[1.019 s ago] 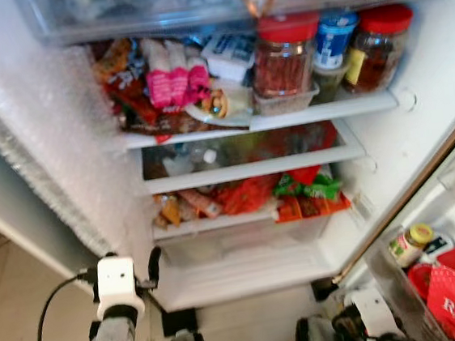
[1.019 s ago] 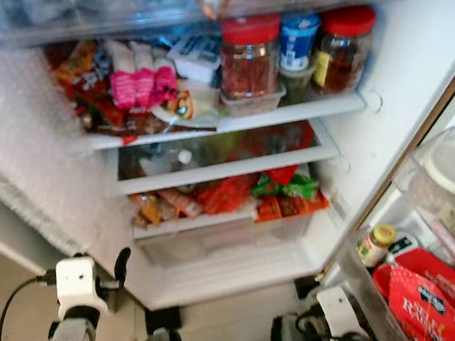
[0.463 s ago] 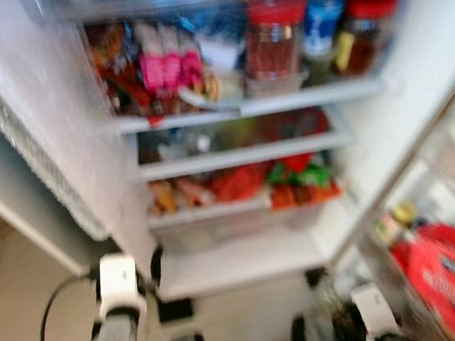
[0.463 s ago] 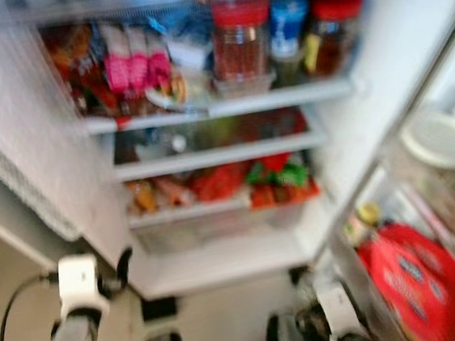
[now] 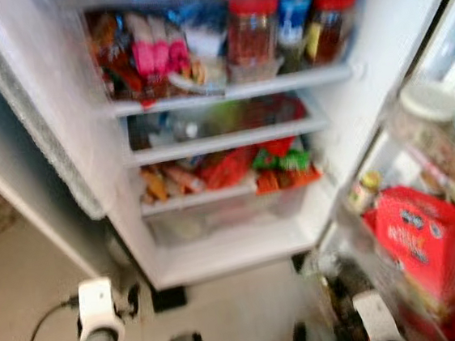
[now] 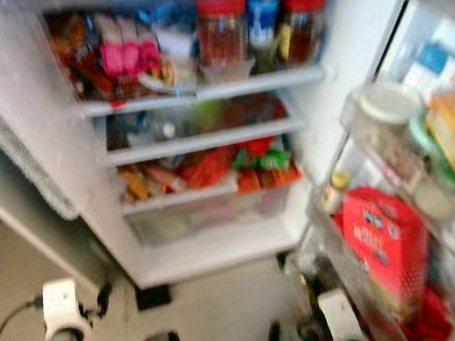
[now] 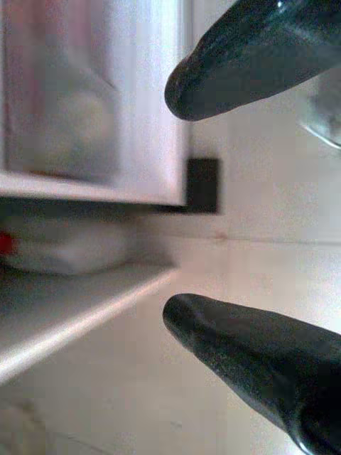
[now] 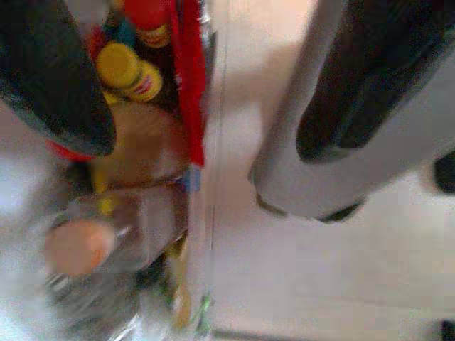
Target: Restocking fridge
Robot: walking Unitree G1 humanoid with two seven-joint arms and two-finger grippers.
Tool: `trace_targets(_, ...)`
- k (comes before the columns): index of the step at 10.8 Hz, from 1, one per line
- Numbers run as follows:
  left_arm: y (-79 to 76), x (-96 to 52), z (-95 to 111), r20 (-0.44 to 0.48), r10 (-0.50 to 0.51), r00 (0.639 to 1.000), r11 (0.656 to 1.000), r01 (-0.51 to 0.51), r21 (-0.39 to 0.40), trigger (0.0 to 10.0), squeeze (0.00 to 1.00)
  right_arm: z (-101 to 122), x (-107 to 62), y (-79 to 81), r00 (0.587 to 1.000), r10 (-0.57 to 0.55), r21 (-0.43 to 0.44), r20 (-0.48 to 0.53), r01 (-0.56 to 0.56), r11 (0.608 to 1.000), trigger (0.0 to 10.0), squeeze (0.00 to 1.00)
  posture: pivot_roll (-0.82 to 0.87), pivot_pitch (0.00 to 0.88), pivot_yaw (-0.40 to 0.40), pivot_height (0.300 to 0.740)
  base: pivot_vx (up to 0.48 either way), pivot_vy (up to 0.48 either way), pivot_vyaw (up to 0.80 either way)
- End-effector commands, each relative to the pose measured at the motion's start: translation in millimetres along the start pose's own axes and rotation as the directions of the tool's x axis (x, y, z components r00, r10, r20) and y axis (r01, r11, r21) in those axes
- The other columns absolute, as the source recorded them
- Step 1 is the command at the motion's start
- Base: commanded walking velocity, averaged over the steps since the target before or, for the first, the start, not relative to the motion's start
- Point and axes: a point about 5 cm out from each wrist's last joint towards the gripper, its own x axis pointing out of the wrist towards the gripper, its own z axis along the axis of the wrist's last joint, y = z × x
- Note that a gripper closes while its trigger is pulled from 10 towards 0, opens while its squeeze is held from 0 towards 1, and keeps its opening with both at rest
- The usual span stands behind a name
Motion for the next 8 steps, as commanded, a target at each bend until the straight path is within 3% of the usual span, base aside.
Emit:
trace_targets(1,1.2,-4.2,-23.5,-0.121,-0.005,0.993,1.0,0.006,0.007,10.0,0.0,-26.5,-3.3,10.8,0.994,0.037,0.007,-0.108,-0.036,0.999,10.0,0.0,0.05,0.12,0.012,0.621,0.0,0.0,0.0)
trace_targets(3,-3.7,-15.4,-61.1,-0.317,-0.029,0.948,0.999,0.035,0.011,10.0,0.0,-26.2,-2.8,13.0,0.994,0.04,0.013,-0.105,-0.039,0.999,10.0,0.0,0.05,0.112,0.015,0.621,0.0,0.0,0.0)
trace_targets(5,-4.4,-27.4,-84.6,-0.432,-0.01,0.902,0.999,0.029,0.037,10.0,0.0,-26.4,-2.5,15.4,0.993,0.045,0.015,-0.106,-0.044,0.999,10.0,0.0,0.04,0.104,0.02,0.621,0.0,0.0,0.0)
trace_targets(8,-10.5,-29.2,-88.4,-0.433,-0.026,0.901,1.0,0.025,-0.006,10.0,0.0,-27.7,-2.5,17.8,0.993,0.045,0.029,-0.105,-0.042,0.999,10.0,0.0,0.04,0.099,0.027,0.621,0.0,0.384,0.0)
